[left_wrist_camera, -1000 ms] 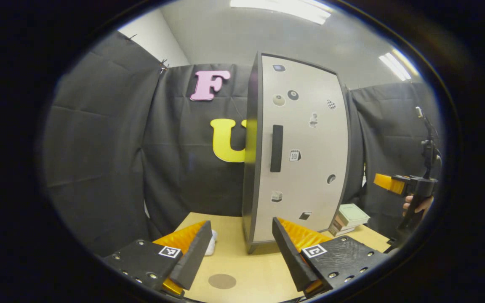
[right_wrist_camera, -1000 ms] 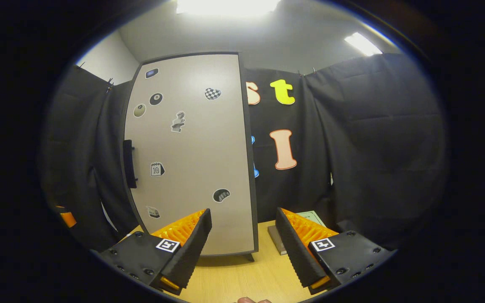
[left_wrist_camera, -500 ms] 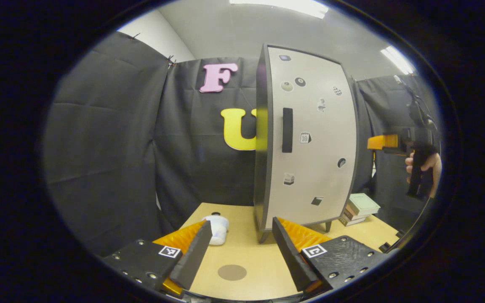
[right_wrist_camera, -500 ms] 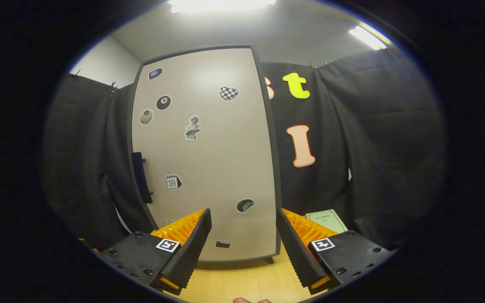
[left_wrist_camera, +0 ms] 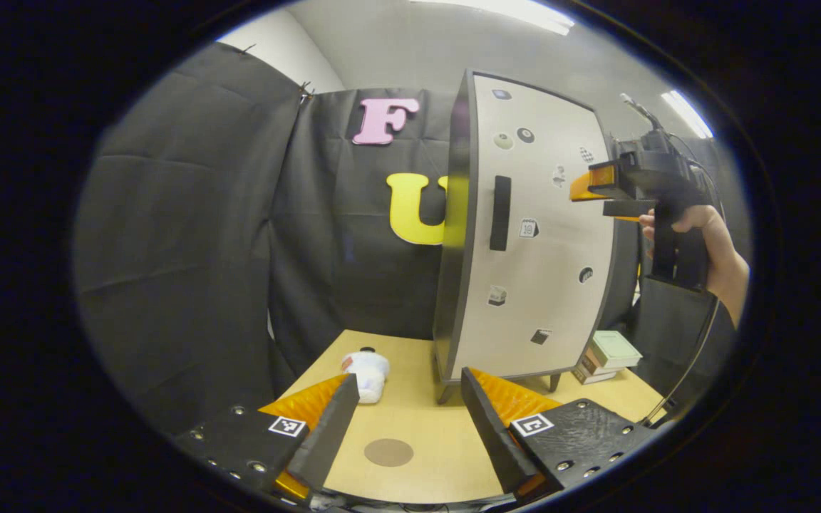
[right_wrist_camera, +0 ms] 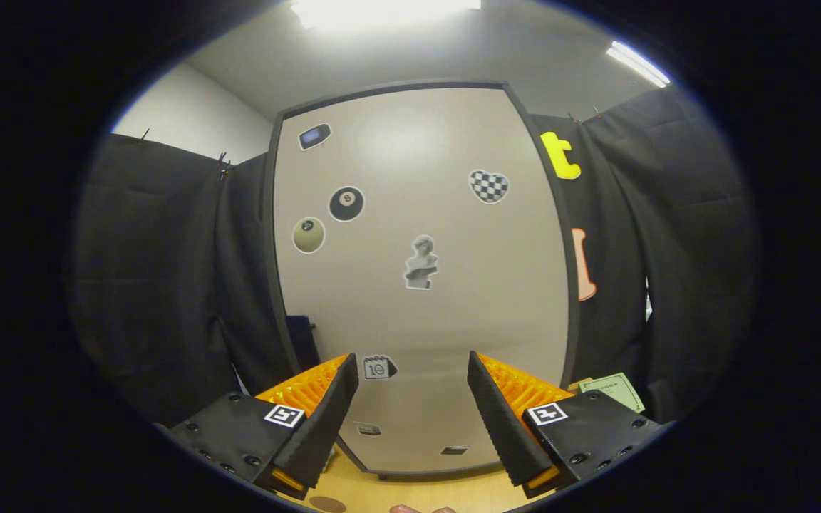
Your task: Open the cabinet door with the right hand, grasp the bottle in the cabinet with the left hand and place it on the coaster, then close the cabinet door with the right hand.
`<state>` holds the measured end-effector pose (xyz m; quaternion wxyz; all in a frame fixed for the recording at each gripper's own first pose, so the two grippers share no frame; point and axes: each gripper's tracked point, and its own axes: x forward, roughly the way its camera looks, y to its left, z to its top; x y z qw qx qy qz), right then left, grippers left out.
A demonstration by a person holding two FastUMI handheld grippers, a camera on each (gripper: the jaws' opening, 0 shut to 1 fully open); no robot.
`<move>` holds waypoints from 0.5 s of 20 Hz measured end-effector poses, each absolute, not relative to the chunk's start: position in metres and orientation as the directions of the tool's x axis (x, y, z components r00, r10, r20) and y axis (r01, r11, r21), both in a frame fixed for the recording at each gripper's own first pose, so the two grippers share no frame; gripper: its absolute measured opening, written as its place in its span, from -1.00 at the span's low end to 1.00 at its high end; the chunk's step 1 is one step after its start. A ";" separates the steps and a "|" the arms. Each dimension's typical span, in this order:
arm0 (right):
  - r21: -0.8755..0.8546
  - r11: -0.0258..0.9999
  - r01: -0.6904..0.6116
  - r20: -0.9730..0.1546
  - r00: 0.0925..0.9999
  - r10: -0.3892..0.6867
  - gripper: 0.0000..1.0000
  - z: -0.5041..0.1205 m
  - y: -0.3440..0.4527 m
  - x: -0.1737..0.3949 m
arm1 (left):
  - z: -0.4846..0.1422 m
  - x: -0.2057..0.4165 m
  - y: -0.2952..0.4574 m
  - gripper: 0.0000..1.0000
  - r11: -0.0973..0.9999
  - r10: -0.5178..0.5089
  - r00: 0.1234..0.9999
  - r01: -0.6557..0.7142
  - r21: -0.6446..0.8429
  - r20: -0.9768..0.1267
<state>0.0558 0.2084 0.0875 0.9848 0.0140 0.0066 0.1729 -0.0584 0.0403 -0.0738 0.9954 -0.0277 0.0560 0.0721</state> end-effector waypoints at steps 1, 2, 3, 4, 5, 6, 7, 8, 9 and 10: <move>0.020 0.931 -0.363 -0.002 0.932 0.363 0.95 0.090 0.223 0.058 | -0.073 -0.058 0.045 0.77 0.985 0.150 0.982 -0.159 -0.074 -0.119; 0.014 0.921 -0.390 -0.001 0.921 0.390 0.95 0.090 0.237 0.059 | -0.072 -0.059 0.051 0.75 0.979 0.167 0.978 -0.180 -0.100 -0.122; 0.011 0.910 -0.415 -0.005 0.910 0.416 0.86 0.088 0.251 0.062 | -0.075 -0.061 0.059 0.75 0.970 0.194 0.972 -0.210 -0.118 -0.134; 0.012 0.898 -0.439 -0.010 0.898 0.440 0.95 0.087 0.264 0.063 | -0.075 -0.066 0.069 0.75 0.959 0.237 0.959 -0.256 -0.122 -0.153; 0.012 0.889 -0.458 -0.014 0.889 0.459 0.95 0.084 0.275 0.067 | -0.073 -0.071 0.081 0.77 0.944 0.288 0.944 -0.308 -0.116 -0.162; 0.008 0.882 -0.471 -0.022 0.882 0.471 0.86 0.080 0.284 0.069 | -0.069 -0.079 0.091 0.73 0.929 0.332 0.930 -0.351 -0.114 -0.157; 0.006 0.875 -0.485 -0.031 0.874 0.485 0.96 0.074 0.293 0.072 | -0.066 -0.089 0.096 0.73 0.915 0.368 0.917 -0.386 -0.119 -0.151; 0.003 0.867 -0.498 -0.042 0.867 0.497 0.96 0.068 0.302 0.076 | -0.066 -0.096 0.100 0.73 0.900 0.397 0.905 -0.417 -0.128 -0.156; -0.005 0.865 -0.501 -0.050 0.865 0.500 0.95 0.062 0.308 0.081 | -0.068 -0.101 0.101 0.73 0.886 0.421 0.892 -0.443 -0.137 -0.163; -0.016 0.868 -0.496 -0.057 0.867 0.494 0.95 0.057 0.312 0.087 | -0.068 -0.106 0.103 0.75 0.873 0.443 0.880 -0.467 -0.139 -0.170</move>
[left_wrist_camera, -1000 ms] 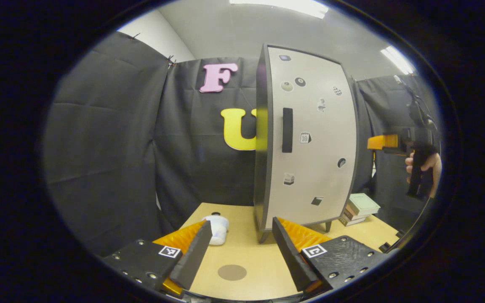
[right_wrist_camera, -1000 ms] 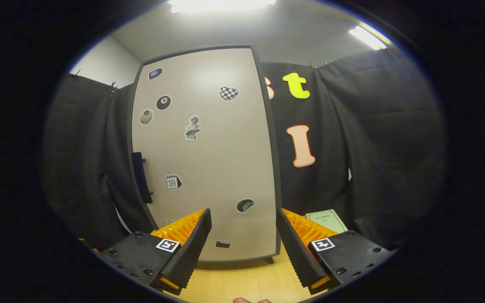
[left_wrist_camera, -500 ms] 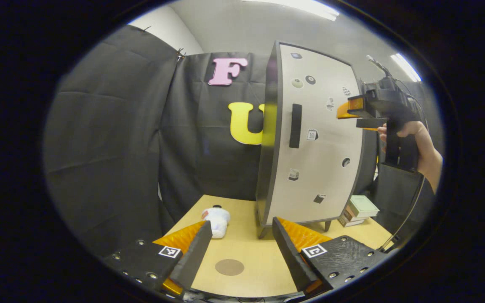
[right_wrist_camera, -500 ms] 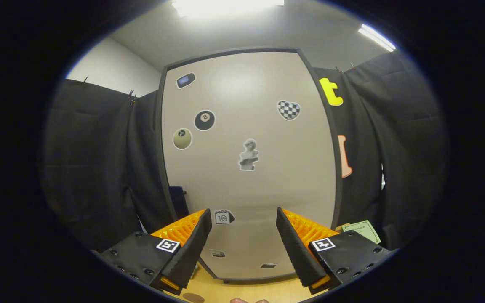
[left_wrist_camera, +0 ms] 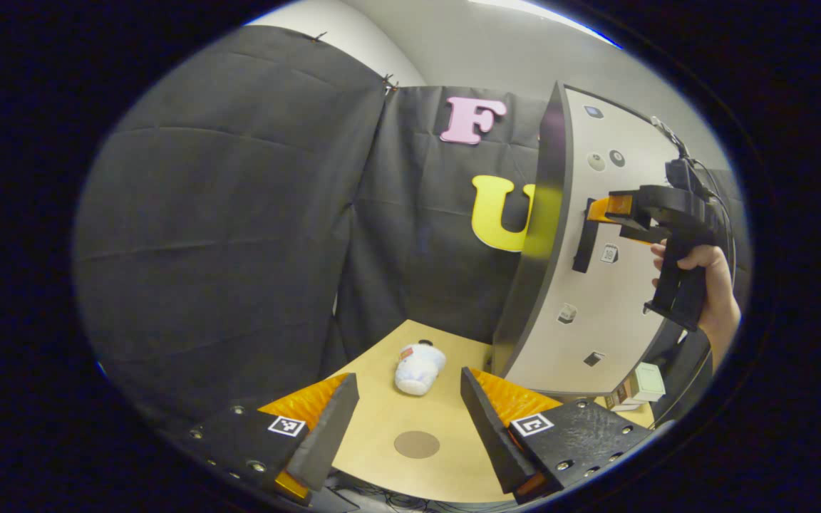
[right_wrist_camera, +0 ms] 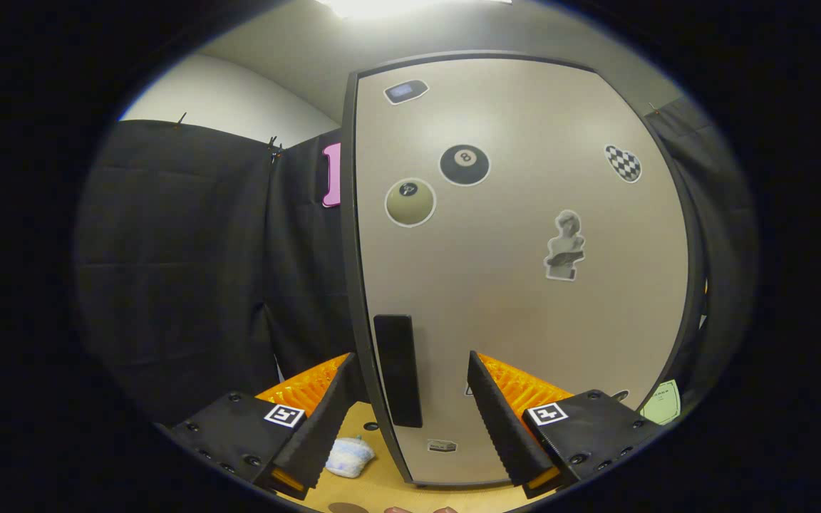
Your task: Open the cabinet door with the right hand, grasp the bottle in the cabinet with the left hand and place it on the coaster, then close the cabinet door with the right hand.
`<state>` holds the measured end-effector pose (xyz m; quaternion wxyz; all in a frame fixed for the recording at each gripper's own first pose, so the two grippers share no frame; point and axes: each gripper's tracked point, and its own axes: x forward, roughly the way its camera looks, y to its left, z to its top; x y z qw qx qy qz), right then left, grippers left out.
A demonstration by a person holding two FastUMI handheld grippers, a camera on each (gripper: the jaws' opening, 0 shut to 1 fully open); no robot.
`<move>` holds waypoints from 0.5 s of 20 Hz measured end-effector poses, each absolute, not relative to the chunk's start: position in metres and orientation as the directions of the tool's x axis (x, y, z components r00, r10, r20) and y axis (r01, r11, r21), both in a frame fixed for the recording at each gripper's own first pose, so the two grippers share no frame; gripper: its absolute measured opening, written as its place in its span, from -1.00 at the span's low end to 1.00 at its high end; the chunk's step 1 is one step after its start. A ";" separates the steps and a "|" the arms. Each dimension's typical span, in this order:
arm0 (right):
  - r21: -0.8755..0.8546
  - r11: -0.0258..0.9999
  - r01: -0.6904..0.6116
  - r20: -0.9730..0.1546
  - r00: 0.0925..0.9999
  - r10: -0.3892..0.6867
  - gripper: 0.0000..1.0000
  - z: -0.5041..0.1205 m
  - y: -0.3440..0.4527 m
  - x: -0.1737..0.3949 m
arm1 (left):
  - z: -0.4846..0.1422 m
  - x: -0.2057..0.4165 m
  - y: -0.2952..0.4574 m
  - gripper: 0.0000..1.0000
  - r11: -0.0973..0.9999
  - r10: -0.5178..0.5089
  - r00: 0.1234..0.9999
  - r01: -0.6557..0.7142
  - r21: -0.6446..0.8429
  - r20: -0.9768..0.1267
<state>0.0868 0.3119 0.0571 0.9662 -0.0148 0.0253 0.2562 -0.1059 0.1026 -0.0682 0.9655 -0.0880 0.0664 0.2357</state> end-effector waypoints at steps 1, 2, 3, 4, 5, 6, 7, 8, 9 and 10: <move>-0.031 0.869 -0.494 -0.060 0.869 0.491 0.95 0.051 0.317 0.092 | -0.069 -0.111 0.104 0.77 0.862 0.467 0.868 -0.490 -0.131 -0.170; -0.043 0.871 -0.489 -0.075 0.871 0.486 0.92 0.045 0.321 0.098 | -0.068 -0.116 0.104 0.77 0.851 0.491 0.854 -0.512 -0.117 -0.171; -0.050 0.873 -0.485 -0.092 0.873 0.479 0.69 0.036 0.323 0.103 | -0.069 -0.118 0.102 0.77 0.842 0.509 0.842 -0.530 -0.102 -0.176; -0.047 0.867 -0.496 -0.114 0.865 0.489 0.65 0.030 0.328 0.106 | -0.067 -0.120 0.099 0.77 0.836 0.523 0.834 -0.542 -0.085 -0.177; -0.039 0.858 -0.513 -0.125 0.854 0.505 0.53 0.024 0.334 0.107 | -0.064 -0.121 0.094 0.77 0.832 0.536 0.828 -0.551 -0.068 -0.164; -0.037 0.858 -0.513 -0.128 0.854 0.505 0.41 0.024 0.337 0.110 | -0.059 -0.121 0.089 0.77 0.829 0.545 0.825 -0.557 -0.052 -0.150; -0.034 0.861 -0.507 -0.125 0.857 0.499 0.18 0.024 0.336 0.112 | -0.059 -0.117 0.084 0.77 0.830 0.545 0.825 -0.556 -0.043 -0.149; -0.024 0.866 -0.500 -0.126 0.861 0.493 0.18 0.024 0.335 0.113 | -0.059 -0.114 0.076 0.75 0.838 0.533 0.832 -0.544 -0.040 -0.152; -0.011 0.868 -0.497 -0.127 0.861 0.492 0.23 0.026 0.336 0.114 | -0.058 -0.112 0.068 0.75 0.849 0.517 0.843 -0.527 -0.033 -0.149; -0.004 0.868 -0.496 -0.124 0.862 0.491 0.22 0.027 0.336 0.115 | -0.057 -0.109 0.063 0.75 0.859 0.504 0.851 -0.512 -0.018 -0.145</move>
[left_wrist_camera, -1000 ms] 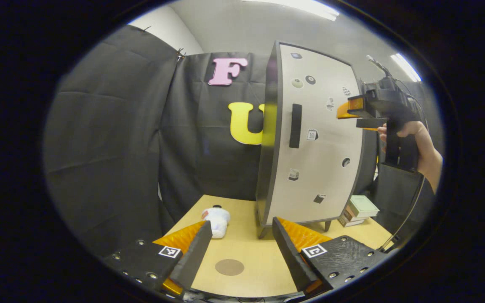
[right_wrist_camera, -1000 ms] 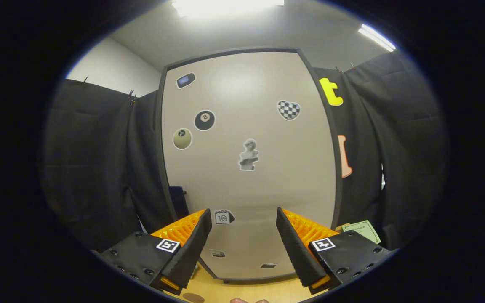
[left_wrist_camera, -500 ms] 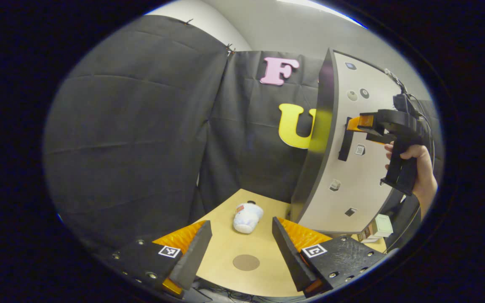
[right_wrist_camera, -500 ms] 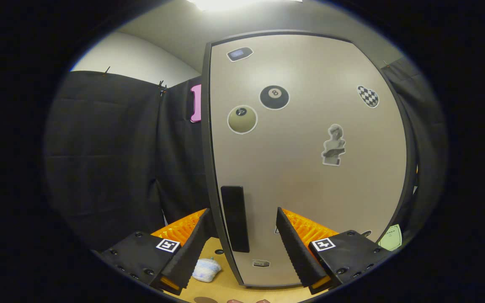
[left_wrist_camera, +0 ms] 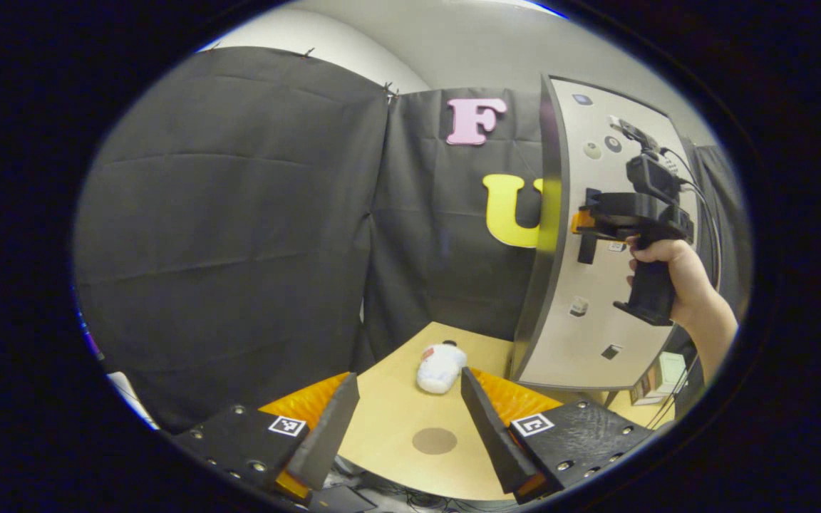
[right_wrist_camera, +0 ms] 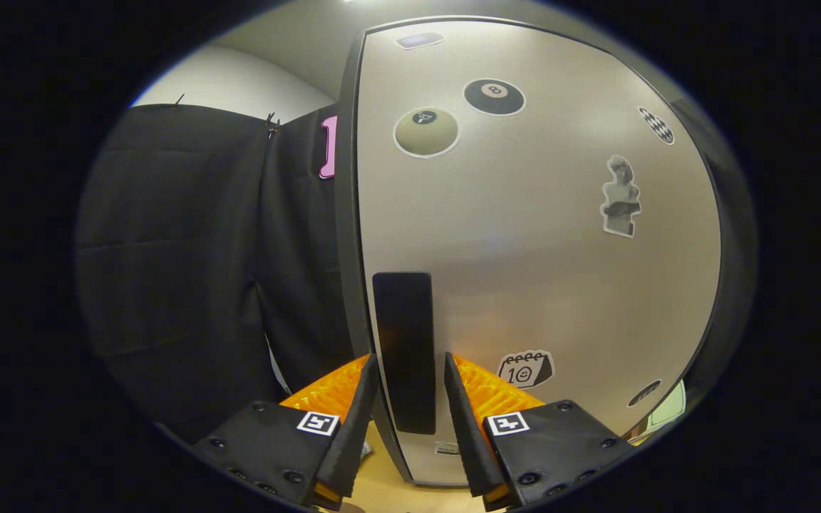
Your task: Open the cabinet door with the right hand, grasp the bottle in the cabinet with the left hand and place it on the coaster, then close the cabinet door with the right hand.
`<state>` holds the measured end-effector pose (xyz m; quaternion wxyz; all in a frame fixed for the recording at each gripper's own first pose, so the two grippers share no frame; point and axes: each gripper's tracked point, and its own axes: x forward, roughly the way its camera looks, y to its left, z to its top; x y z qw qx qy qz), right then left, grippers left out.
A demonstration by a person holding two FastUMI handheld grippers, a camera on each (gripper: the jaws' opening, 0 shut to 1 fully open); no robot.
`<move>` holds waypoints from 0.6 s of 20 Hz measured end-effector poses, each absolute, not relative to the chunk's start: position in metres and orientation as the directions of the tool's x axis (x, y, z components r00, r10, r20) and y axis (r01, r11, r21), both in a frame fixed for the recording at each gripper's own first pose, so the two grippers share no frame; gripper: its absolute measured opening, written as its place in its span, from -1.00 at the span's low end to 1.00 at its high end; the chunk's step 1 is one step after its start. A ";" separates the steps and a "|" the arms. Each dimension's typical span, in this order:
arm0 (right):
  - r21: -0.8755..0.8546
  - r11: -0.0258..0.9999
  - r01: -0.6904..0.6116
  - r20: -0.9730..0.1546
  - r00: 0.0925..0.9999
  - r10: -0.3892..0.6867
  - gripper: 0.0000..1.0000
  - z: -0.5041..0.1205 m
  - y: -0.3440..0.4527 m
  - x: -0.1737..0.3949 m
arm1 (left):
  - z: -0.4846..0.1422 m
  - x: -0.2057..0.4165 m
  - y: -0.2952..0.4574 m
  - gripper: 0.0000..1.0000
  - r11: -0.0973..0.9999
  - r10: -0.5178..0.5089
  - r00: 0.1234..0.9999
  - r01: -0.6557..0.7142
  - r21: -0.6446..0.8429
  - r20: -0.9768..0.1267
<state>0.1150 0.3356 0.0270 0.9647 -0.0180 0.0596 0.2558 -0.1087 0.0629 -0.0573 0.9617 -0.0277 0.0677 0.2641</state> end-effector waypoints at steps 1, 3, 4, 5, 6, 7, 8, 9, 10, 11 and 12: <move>0.004 0.869 -0.495 -0.120 0.862 0.492 0.14 0.030 0.336 0.115 | -0.058 -0.104 0.060 0.75 0.868 0.491 0.859 -0.497 -0.001 -0.143; 0.017 0.874 -0.486 -0.130 0.866 0.484 -0.14 0.030 0.336 0.116 | -0.059 -0.094 0.054 0.75 0.888 0.457 0.878 -0.460 0.010 -0.146; 0.011 0.878 -0.479 -0.137 0.869 0.476 -0.22 0.030 0.336 0.116 | -0.058 -0.089 0.052 0.76 0.898 0.437 0.887 -0.441 0.008 -0.149; -0.003 0.880 -0.476 -0.142 0.871 0.471 -0.26 0.030 0.337 0.117 | -0.058 -0.086 0.053 0.76 0.905 0.421 0.895 -0.425 0.004 -0.148; -0.022 0.881 -0.473 -0.148 0.873 0.465 -0.26 0.029 0.336 0.115 | -0.055 -0.083 0.055 0.77 0.914 0.401 0.905 -0.406 -0.002 -0.144; -0.036 0.883 -0.467 -0.146 0.877 0.458 -0.33 0.030 0.336 0.116 | -0.054 -0.081 0.056 0.77 0.923 0.380 0.914 -0.385 -0.007 -0.139; -0.036 0.888 -0.458 -0.149 0.881 0.449 -0.36 0.029 0.336 0.116 | -0.054 -0.080 0.061 0.75 0.929 0.365 0.921 -0.369 -0.007 -0.138; -0.027 0.894 -0.448 -0.152 0.885 0.439 -0.34 0.029 0.336 0.117 | -0.055 -0.080 0.066 0.75 0.934 0.352 0.926 -0.356 -0.005 -0.134; -0.026 0.896 -0.443 -0.156 0.887 0.434 -0.46 0.029 0.335 0.115 | -0.054 -0.081 0.071 0.75 0.939 0.341 0.931 -0.344 -0.004 -0.129; -0.029 0.895 -0.445 -0.159 0.886 0.435 -0.43 0.028 0.336 0.116 | -0.055 -0.084 0.077 0.75 0.942 0.332 0.935 -0.335 -0.004 -0.124; -0.035 0.892 -0.450 -0.163 0.883 0.440 -0.51 0.030 0.335 0.113 | -0.057 -0.086 0.083 0.75 0.944 0.326 0.937 -0.329 -0.006 -0.123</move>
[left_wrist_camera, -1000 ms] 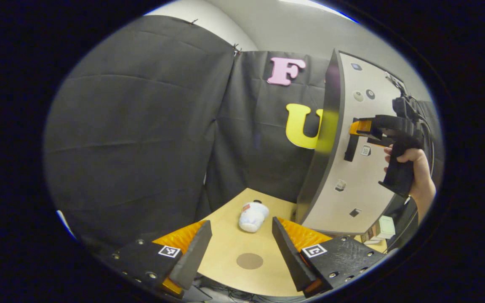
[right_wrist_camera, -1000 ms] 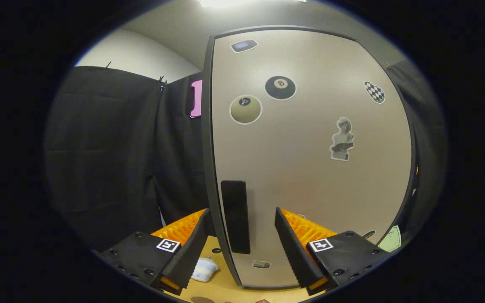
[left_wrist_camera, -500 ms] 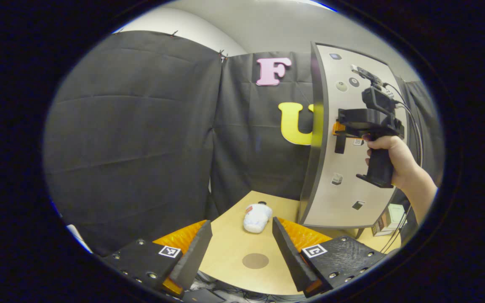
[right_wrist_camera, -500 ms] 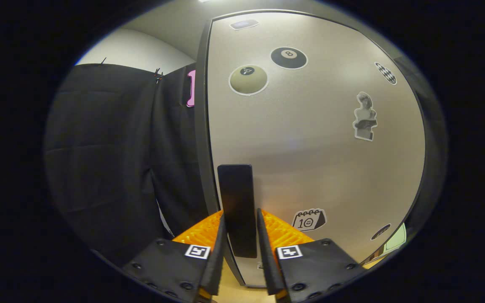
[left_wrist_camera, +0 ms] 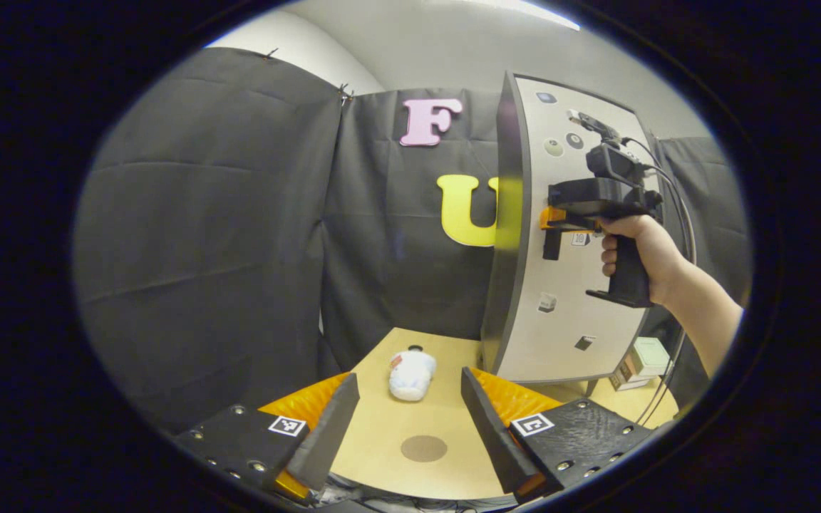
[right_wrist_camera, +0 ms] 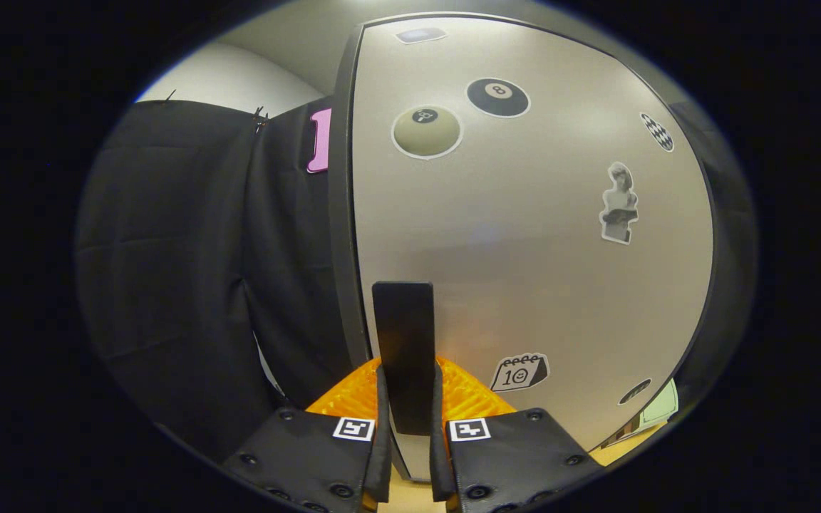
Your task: Open the cabinet door with the right hand, grasp the bottle in the cabinet with the left hand and place it on the coaster, then close the cabinet door with the right hand.
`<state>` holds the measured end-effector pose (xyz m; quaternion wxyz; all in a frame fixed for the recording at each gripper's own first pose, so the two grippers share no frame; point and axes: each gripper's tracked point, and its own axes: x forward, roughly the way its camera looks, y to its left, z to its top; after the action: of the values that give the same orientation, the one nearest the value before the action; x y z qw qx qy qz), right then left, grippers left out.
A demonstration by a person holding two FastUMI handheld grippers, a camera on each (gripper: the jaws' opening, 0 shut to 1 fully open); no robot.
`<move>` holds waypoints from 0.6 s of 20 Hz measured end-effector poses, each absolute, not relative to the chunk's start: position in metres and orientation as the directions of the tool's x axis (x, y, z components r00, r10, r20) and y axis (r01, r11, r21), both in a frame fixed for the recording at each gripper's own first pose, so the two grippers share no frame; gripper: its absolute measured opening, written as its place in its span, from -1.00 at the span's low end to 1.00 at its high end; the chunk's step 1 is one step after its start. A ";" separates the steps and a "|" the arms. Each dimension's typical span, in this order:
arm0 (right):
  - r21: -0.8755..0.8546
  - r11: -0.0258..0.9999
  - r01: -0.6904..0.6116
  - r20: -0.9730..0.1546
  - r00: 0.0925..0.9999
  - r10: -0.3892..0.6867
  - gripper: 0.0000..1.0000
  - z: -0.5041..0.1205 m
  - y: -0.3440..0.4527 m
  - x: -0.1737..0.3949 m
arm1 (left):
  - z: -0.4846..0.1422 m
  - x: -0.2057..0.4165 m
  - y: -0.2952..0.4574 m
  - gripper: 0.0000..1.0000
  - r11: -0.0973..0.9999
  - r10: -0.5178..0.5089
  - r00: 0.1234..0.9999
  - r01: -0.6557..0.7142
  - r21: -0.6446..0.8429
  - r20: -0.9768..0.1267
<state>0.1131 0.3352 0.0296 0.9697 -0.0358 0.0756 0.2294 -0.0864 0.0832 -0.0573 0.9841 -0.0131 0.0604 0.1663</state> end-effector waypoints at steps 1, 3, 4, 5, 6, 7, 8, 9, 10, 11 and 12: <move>-0.032 0.890 -0.454 -0.162 0.881 0.444 -0.63 0.028 0.337 0.116 | -0.060 -0.089 0.089 0.77 0.946 0.321 0.939 -0.324 -0.008 -0.124; -0.054 0.889 -0.456 -0.164 0.882 0.442 -0.72 0.029 0.336 0.114 | -0.066 -0.094 0.101 0.77 0.947 0.317 0.940 -0.321 -0.014 -0.126; -0.058 0.891 -0.450 -0.164 0.885 0.436 -0.81 0.029 0.337 0.116 | -0.068 -0.096 0.108 0.77 0.947 0.317 0.940 -0.321 -0.020 -0.125; -0.066 0.893 -0.446 -0.160 0.888 0.432 -0.85 0.027 0.336 0.112 | -0.070 -0.098 0.113 0.77 0.947 0.315 0.941 -0.320 -0.026 -0.126; -0.064 0.895 -0.441 -0.156 0.891 0.427 -0.85 0.027 0.335 0.111 | -0.072 -0.099 0.119 0.75 0.948 0.312 0.942 -0.318 -0.030 -0.127; -0.061 0.897 -0.438 -0.157 0.892 0.425 -0.84 0.027 0.334 0.110 | -0.074 -0.098 0.124 0.75 0.948 0.311 0.942 -0.317 -0.030 -0.129; -0.059 0.896 -0.440 -0.156 0.891 0.427 -0.84 0.027 0.333 0.108 | -0.075 -0.097 0.130 0.75 0.949 0.307 0.943 -0.313 -0.029 -0.130; -0.056 0.895 -0.443 -0.154 0.889 0.430 -0.84 0.027 0.332 0.106 | -0.075 -0.094 0.135 0.77 0.952 0.300 0.945 -0.306 -0.026 -0.127; -0.058 0.893 -0.446 -0.153 0.888 0.434 -0.85 0.027 0.332 0.103 | -0.074 -0.091 0.139 0.77 0.955 0.291 0.949 -0.296 -0.023 -0.124; -0.063 0.892 -0.448 -0.147 0.888 0.436 -0.85 0.028 0.330 0.099 | -0.074 -0.085 0.144 0.77 0.959 0.279 0.952 -0.284 -0.020 -0.122; -0.069 0.890 -0.452 -0.147 0.887 0.439 -0.85 0.029 0.328 0.096 | -0.075 -0.080 0.148 0.75 0.962 0.267 0.956 -0.271 -0.017 -0.124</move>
<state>0.0959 0.3277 0.0289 0.9699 -0.0509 0.0640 0.2294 -0.0796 0.1479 -0.0746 0.9887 -0.0171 0.0603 0.1361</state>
